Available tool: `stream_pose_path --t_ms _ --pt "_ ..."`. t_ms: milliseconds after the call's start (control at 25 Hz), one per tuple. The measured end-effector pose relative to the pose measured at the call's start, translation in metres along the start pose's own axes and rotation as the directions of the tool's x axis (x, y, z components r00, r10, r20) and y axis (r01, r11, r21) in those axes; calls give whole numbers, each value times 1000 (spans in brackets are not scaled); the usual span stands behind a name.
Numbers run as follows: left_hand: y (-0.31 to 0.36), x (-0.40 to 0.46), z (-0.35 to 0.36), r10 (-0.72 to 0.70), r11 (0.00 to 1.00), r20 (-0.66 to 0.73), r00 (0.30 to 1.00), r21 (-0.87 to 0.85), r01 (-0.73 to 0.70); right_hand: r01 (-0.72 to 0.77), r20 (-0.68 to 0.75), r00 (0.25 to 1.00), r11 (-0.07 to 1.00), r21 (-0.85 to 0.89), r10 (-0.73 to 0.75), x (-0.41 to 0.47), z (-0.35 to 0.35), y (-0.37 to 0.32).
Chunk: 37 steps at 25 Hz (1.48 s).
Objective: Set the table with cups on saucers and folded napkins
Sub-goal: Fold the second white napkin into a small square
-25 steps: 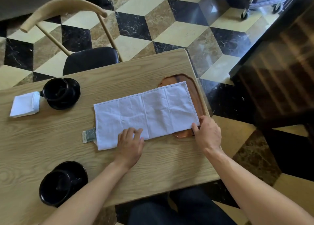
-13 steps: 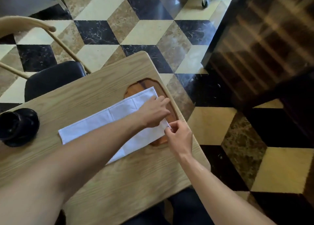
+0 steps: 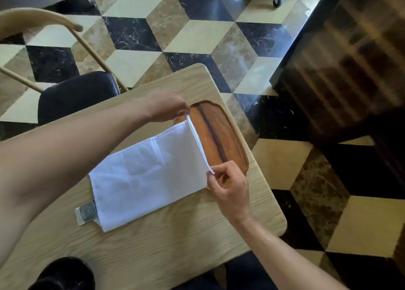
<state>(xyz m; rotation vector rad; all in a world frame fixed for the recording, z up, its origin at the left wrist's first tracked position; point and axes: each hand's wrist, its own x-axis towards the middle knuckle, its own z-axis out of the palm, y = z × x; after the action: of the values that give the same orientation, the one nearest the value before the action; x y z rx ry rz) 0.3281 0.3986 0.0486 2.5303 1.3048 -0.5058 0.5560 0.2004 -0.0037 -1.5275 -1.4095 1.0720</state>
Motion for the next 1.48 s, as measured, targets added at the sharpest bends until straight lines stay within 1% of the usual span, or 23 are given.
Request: stream_pose_path --t_ms 40,80,120,160,200,240,280,320,360,400,440,560,720,880,1000,1080,1160,1240,1280,1360,1400,1440,1480 --pt "-7 -18 8 -110 985 -47 993 -140 102 91 45 995 995 -28 -90 -2 14 -8" --pt "-13 -36 17 -241 920 -77 968 -337 202 172 84 982 984 -46 -168 -4 28 -16" --pt "-17 -53 28 -367 787 -74 927 -555 268 241 116 965 969 -60 -233 -7 42 -23" --pt "-22 -71 38 -470 605 -25 883 -738 301 298 152 946 952 -70 -285 -11 58 -29" --pt "-26 -89 49 -534 406 42 845 -863 300 343 197 925 937 -72 -323 -16 73 -35" --pt "-31 -109 61 -573 222 104 813 -935 275 379 248 903 922 -80 -350 -23 88 -39" --pt "-36 -127 73 -600 66 154 785 -968 240 411 292 883 906 -100 -368 -31 102 -41" --pt "-41 -146 85 -629 -58 196 752 -977 205 441 333 863 888 -131 -380 -40 116 -41" --pt "-45 -164 97 -656 -144 226 720 -974 174 471 371 843 867 -162 -388 -49 129 -40" --pt "-49 -181 111 -684 -184 241 689 -970 158 504 412 819 844 -185 -399 -59 142 -39" --pt "-53 -200 126 -712 -181 239 660 -971 156 544 458 788 814 -202 -413 -69 156 -39" --pt "-55 -235 166 -763 -72 218 608 -964 255 636 570 707 729 -253 -419 -91 186 -35" --pt "-55 -253 201 -828 7 194 527 -935 354 652 665 663 701 -287 -344 -108 207 -27" --pt "-55 -257 213 -844 52 173 507 -916 399 679 716 618 680 -278 -324 -113 214 -23" --pt "-53 -253 215 -872 115 114 477 -899 424 679 729 607 683 -270 -316 -113 219 -20" --pt "-52 -250 218 -891 135 80 447 -893 429 682 739 596 683 -260 -314 -113 223 -19" --pt "-49 -247 219 -896 177 42 442 -879 443 704 761 571 662 -259 -309 -113 227 -18" --pt "-45 -245 221 -891 270 -23 453 -831 487 721 797 541 637 -275 -268 -112 228 -16" --pt "-40 -244 221 -892 339 -84 444 -775 534 724 818 522 632 -275 -242 -112 227 -16" --pt "-23 -246 221 -873 478 -254 417 -617 625 719 843 490 650 -246 -223 -111 221 -16" --pt "-9 -247 222 -837 547 -344 425 -544 637 714 828 502 661 -233 -250 -109 217 -16" --pt "8 -248 226 -785 618 -416 459 -486 618 703 784 547 669 -241 -293 -104 211 -16" --pt "28 -249 232 -732 680 -462 501 -447 582 682 716 616 677 -276 -329 -97 207 -15"
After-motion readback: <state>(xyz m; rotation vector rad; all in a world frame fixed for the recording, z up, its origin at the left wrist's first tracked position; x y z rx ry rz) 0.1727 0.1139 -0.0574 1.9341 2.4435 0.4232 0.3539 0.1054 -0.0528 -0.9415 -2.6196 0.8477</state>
